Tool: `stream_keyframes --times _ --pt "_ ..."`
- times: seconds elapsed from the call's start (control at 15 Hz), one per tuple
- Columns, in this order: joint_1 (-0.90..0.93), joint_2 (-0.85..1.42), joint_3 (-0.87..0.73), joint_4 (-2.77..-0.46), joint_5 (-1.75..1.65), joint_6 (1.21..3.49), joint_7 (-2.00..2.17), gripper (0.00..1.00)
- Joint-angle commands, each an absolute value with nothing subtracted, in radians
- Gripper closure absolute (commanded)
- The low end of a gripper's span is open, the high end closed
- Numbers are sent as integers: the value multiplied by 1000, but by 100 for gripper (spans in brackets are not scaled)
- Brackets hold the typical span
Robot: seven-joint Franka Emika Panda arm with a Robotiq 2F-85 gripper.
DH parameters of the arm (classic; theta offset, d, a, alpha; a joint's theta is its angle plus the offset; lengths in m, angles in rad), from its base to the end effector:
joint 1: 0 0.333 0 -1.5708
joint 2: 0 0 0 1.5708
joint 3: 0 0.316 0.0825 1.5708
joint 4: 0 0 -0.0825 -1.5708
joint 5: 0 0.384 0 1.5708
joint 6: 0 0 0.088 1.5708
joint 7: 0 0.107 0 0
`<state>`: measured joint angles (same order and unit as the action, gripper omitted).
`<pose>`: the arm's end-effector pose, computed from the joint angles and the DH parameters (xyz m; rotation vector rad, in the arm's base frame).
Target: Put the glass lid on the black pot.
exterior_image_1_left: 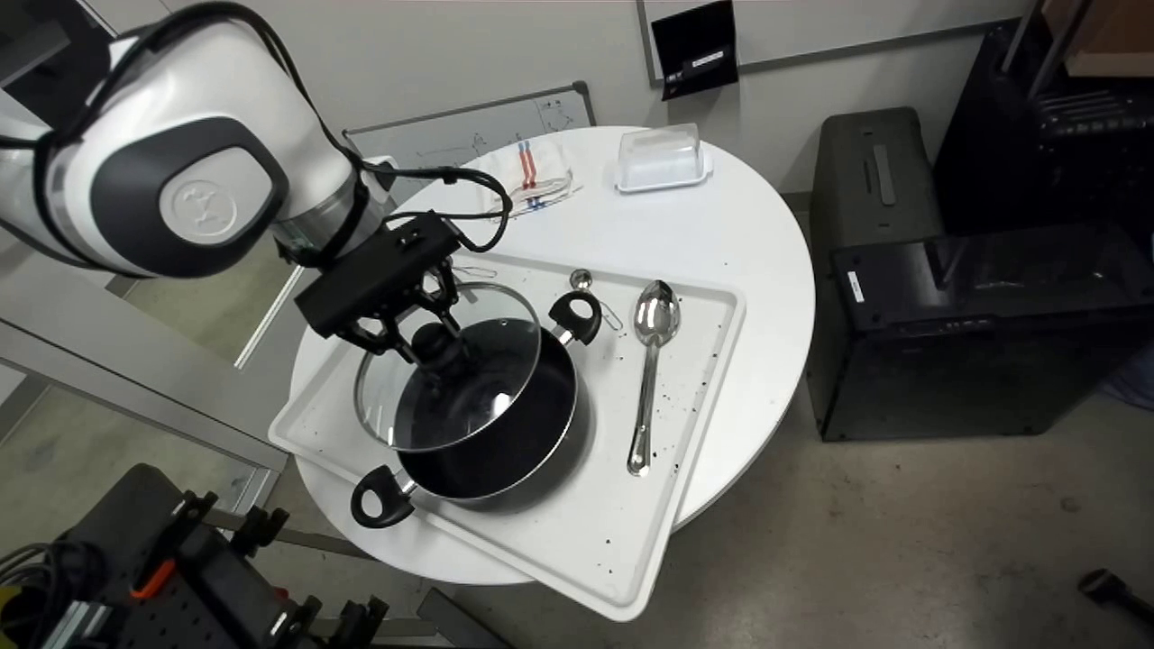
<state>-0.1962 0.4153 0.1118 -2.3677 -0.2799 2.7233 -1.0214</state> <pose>0.4951 -0.0279 0.1475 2.5810 1.7427 -0.1180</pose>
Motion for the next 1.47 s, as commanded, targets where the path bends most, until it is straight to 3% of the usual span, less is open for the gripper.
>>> stream_keyframes --times 0.0,0.53,1.4 --pt "-185 331 70 -2433 -281 2739 -1032 75" --pt "-179 344 -8 -2437 -299 2735 -1013 75" --pt "-191 421 -7 -2427 -291 2838 -1026 75"
